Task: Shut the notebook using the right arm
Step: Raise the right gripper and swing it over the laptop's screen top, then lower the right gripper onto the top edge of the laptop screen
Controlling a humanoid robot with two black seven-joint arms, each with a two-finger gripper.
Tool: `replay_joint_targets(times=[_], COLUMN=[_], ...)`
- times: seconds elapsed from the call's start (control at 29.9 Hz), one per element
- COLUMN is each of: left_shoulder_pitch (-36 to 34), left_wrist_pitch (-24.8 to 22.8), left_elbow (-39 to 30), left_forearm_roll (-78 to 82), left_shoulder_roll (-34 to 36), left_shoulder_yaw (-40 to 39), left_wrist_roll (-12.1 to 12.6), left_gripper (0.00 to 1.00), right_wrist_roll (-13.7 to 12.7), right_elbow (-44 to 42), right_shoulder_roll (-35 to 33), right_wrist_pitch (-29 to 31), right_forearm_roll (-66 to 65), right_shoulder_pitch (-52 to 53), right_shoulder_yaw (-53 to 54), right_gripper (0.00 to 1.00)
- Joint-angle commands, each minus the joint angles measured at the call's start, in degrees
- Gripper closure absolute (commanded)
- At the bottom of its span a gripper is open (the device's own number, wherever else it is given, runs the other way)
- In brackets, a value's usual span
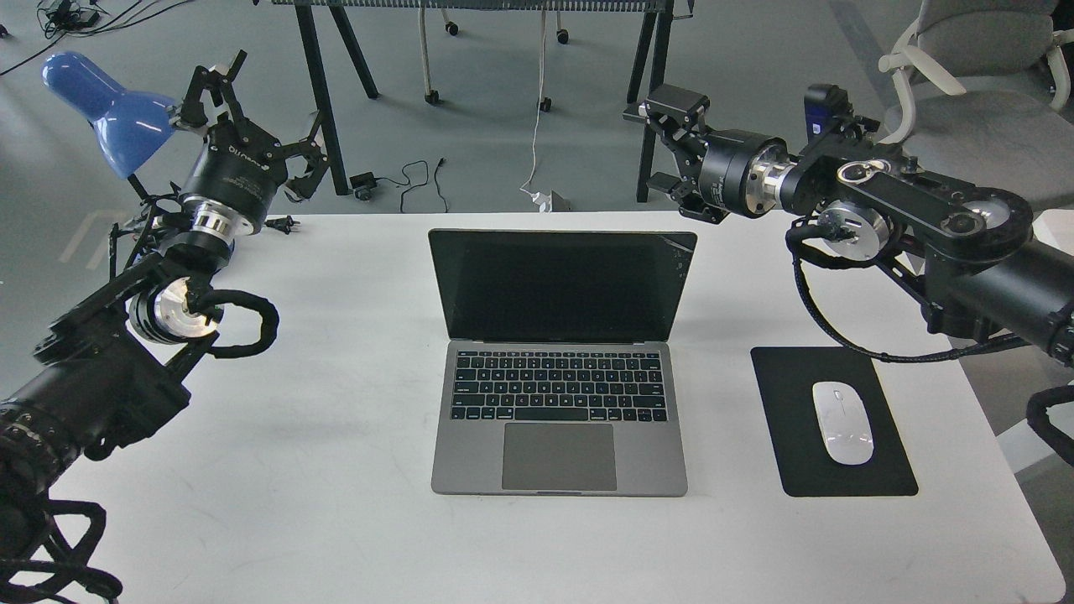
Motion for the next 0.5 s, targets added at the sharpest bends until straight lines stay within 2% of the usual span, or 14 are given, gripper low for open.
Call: replay_joint_targets(times=[0.0, 0.47], left_shoulder_pitch=[0.0, 0.0], left_wrist_pitch=[0.0, 0.0], left_elbow=[0.0, 0.0], left_forearm_roll=[-0.1, -0.1], left_shoulder_roll=[0.0, -0.1], left_shoulder_yaw=[0.0, 0.0], left_wrist_roll=[0.0, 0.0], left_gripper=[0.0, 0.0], right_wrist_roll=[0.0, 0.1], right_elbow=[0.0, 0.5], right_shoulder_roll=[-0.2, -0.2], right_wrist_pitch=[0.4, 3.9], right_forearm_roll=[-0.2, -0.2], right_shoulder_pitch=[0.9, 1.8], right_shoulder_yaw=[-2.1, -2.7], right_gripper=[0.0, 0.0])
